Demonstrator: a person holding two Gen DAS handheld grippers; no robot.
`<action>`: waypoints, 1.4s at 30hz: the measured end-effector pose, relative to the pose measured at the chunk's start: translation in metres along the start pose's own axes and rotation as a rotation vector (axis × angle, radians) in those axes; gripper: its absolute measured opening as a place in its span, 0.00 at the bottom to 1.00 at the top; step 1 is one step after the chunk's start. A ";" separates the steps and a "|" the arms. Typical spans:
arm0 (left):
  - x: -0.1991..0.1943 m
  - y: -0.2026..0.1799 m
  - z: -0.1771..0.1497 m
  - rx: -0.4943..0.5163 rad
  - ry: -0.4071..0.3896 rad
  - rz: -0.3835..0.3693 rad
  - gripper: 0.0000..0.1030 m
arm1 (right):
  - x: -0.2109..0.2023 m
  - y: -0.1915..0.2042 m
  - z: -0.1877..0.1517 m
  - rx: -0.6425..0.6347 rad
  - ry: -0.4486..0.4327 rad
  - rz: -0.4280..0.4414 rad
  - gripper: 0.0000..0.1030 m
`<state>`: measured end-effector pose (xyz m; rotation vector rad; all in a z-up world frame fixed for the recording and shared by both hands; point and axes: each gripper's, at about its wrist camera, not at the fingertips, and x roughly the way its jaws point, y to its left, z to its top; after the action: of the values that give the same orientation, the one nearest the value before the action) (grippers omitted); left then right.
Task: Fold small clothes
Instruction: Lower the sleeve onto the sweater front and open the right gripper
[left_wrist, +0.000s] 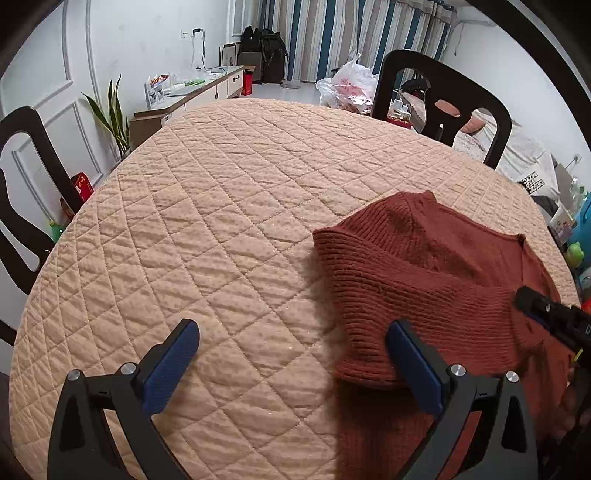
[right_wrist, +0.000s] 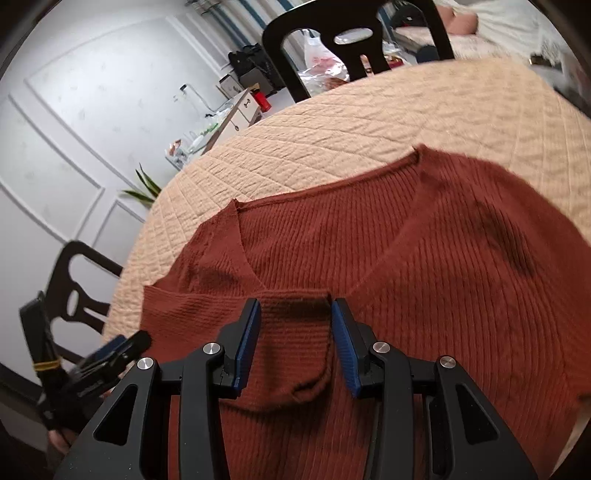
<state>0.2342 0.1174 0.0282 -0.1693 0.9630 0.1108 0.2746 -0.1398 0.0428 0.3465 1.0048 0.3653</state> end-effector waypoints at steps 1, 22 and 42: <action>0.000 -0.001 0.000 0.008 -0.002 0.005 1.00 | 0.001 0.000 0.001 -0.007 0.004 -0.004 0.39; -0.001 0.000 -0.004 -0.010 -0.022 0.021 1.00 | 0.008 0.014 0.005 -0.152 -0.022 -0.164 0.20; -0.016 -0.027 -0.002 0.046 -0.003 -0.173 0.99 | -0.016 0.027 -0.037 -0.354 0.024 -0.240 0.22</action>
<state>0.2279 0.0902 0.0425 -0.2096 0.9429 -0.0704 0.2310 -0.1188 0.0490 -0.0983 0.9712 0.3225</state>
